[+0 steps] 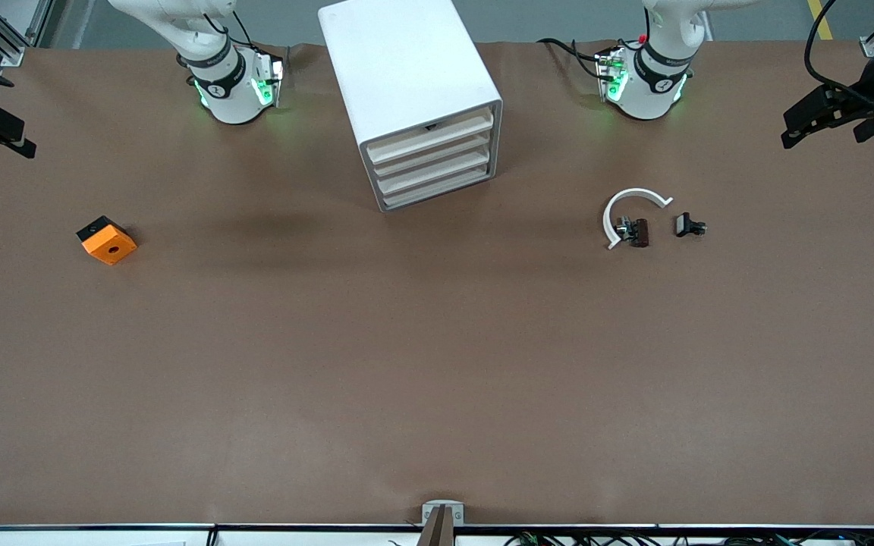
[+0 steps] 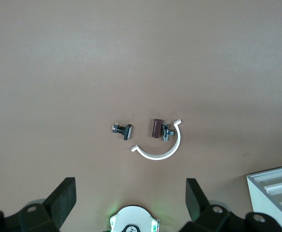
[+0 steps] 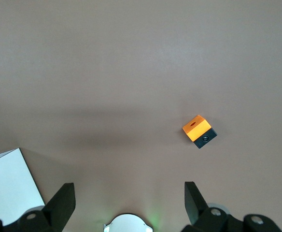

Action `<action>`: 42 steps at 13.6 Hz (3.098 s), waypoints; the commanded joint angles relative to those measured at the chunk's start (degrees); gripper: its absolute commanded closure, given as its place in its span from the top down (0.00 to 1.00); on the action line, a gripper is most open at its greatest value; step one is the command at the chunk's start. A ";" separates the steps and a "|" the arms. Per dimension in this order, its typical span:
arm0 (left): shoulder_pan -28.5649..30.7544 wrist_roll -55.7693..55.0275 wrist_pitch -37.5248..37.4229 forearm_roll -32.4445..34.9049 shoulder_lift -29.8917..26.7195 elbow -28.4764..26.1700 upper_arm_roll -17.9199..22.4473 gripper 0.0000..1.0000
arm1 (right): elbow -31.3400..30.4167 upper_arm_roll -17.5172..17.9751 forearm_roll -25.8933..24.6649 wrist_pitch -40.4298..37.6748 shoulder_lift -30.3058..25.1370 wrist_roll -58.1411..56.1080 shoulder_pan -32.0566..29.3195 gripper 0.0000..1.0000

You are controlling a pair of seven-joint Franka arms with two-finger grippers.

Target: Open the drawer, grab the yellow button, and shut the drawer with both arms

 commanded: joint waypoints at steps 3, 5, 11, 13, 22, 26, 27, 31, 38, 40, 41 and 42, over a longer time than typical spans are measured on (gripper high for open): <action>0.28 0.72 -1.45 0.59 0.91 1.94 0.11 1.00 | -1.64 -0.49 0.29 1.01 -1.82 2.87 0.73 1.00; 0.28 0.63 -1.45 0.59 1.26 1.85 0.11 1.00 | -1.64 -0.49 0.29 1.63 -1.82 2.87 0.73 1.00; 0.45 0.98 -1.45 -0.11 4.24 3.95 0.20 1.00 | -1.64 -0.49 0.29 1.63 -1.74 2.87 0.55 1.00; 0.45 0.72 -1.45 -0.02 7.66 4.13 0.20 1.00 | -1.64 -0.57 0.29 1.63 -1.74 2.87 0.47 1.00; -6.74 -40.51 3.56 -0.11 28.65 7.81 -0.77 1.00 | -1.64 -0.57 0.29 1.80 -1.65 2.78 0.64 1.00; -11.92 -74.00 3.56 -1.16 38.95 10.99 -0.86 1.00 | -1.64 -0.49 0.29 1.80 -1.65 2.78 0.82 1.00; -13.24 -78.69 3.64 -1.16 40.44 10.99 -0.77 1.00 | -1.64 -0.49 0.29 1.80 -1.65 2.78 0.82 1.00; -16.85 -89.00 3.82 -6.67 46.16 10.90 -0.86 1.00 | -1.64 -0.49 0.29 1.89 -1.56 2.78 0.73 1.00; -27.31 -120.72 6.38 -26.71 48.46 11.96 -0.86 1.00 | -1.64 -0.49 0.29 2.50 -1.56 2.78 0.82 1.00; -27.93 -124.60 5.76 -31.99 48.54 11.87 -0.86 1.00 | -1.64 -0.49 0.29 2.42 -1.47 2.78 0.82 1.00; -27.93 -125.92 4.36 -34.45 48.72 11.87 -0.86 1.00 | -1.64 -0.49 0.29 2.51 -1.47 2.78 0.82 1.00; -27.93 -127.32 3.30 -36.48 48.81 11.78 -0.86 1.00 | -1.64 -0.49 0.29 2.51 -1.47 2.78 0.82 1.00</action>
